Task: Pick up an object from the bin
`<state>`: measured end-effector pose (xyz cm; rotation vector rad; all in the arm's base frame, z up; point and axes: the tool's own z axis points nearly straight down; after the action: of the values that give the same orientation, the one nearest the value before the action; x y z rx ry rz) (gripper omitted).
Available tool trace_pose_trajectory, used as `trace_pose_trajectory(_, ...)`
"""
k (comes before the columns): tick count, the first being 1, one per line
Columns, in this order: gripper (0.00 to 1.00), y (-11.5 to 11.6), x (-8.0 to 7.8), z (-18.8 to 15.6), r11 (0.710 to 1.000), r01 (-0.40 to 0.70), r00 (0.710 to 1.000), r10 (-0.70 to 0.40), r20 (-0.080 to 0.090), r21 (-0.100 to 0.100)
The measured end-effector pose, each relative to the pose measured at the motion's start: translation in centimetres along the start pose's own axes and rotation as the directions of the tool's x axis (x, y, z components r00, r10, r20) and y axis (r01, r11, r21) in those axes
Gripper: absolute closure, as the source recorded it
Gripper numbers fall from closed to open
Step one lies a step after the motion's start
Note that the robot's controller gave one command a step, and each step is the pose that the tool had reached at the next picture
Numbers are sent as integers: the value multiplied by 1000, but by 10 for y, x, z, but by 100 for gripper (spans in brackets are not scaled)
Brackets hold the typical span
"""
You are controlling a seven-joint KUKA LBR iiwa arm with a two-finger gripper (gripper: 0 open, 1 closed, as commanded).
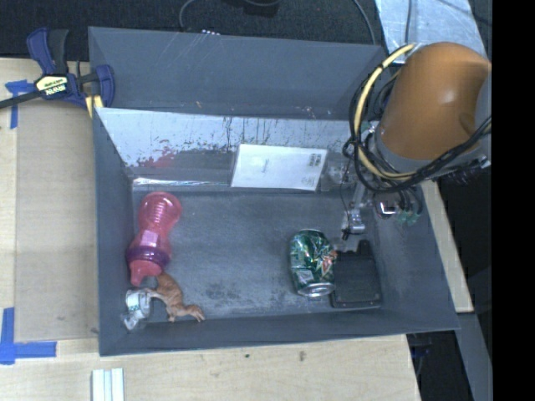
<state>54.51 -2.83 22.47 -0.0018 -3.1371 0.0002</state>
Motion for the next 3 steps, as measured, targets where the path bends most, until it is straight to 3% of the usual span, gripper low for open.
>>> trace_pose_trajectory(1, 0, 0, -1, -4, 1000, 0, 1000, 0, 8, 0)
trace_pose_trajectory(2, 0, -5, 20, 34, 999, 49, 999, -49, 14, 1)
trace_pose_trajectory(3, 0, -2, 33, 66, 969, 246, 969, -246, 5, 2)
